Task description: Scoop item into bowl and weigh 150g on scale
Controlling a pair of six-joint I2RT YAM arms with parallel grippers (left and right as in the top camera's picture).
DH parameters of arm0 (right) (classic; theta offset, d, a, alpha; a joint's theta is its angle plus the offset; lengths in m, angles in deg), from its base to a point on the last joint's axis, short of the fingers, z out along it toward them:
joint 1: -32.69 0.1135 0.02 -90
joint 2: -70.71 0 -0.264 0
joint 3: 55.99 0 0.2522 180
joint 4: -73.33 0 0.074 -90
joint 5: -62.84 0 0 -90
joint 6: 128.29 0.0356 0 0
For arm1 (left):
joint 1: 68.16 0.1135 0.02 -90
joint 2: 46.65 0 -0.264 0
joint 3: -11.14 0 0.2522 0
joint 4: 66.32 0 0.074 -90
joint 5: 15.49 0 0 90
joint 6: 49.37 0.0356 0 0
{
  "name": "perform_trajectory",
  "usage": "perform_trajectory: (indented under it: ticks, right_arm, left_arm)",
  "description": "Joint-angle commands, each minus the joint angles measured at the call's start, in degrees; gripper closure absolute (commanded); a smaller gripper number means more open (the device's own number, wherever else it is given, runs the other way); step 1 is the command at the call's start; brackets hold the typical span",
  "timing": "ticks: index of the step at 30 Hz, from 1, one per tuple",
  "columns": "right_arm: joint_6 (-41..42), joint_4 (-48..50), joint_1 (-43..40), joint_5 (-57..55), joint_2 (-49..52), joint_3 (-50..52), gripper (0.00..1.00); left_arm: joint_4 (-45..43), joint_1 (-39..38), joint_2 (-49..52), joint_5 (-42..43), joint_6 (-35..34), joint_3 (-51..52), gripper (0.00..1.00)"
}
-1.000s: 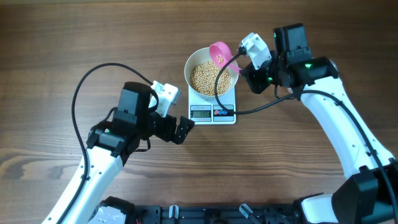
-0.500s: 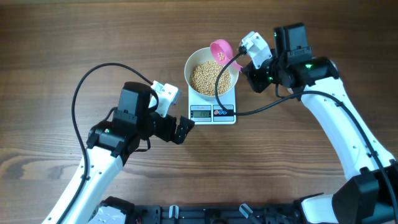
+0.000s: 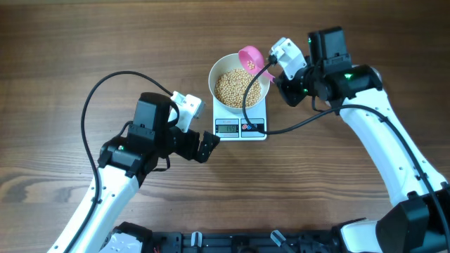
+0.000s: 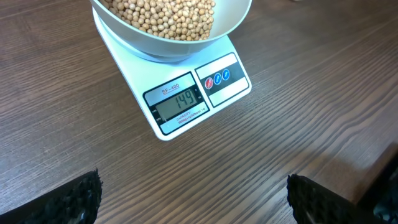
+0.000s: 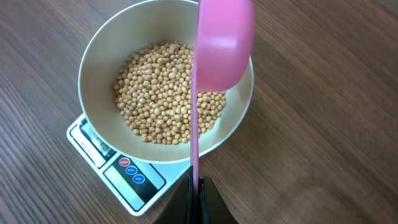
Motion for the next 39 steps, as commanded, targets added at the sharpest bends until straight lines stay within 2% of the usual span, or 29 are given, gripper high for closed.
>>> perform_trajectory:
  ticks: [1, 39]
  right_arm:
    - [-1.3, 0.3, 0.2, -0.8, -1.7, -0.9, 0.96]
    - [-1.4, 1.9, 3.0, -4.4, -2.0, -0.9, 0.96]
  left_arm:
    - [-0.2, -0.2, 0.3, 0.7, 0.3, 0.2, 0.0]
    - [-0.2, -0.2, 0.3, 0.7, 0.3, 0.2, 0.0]
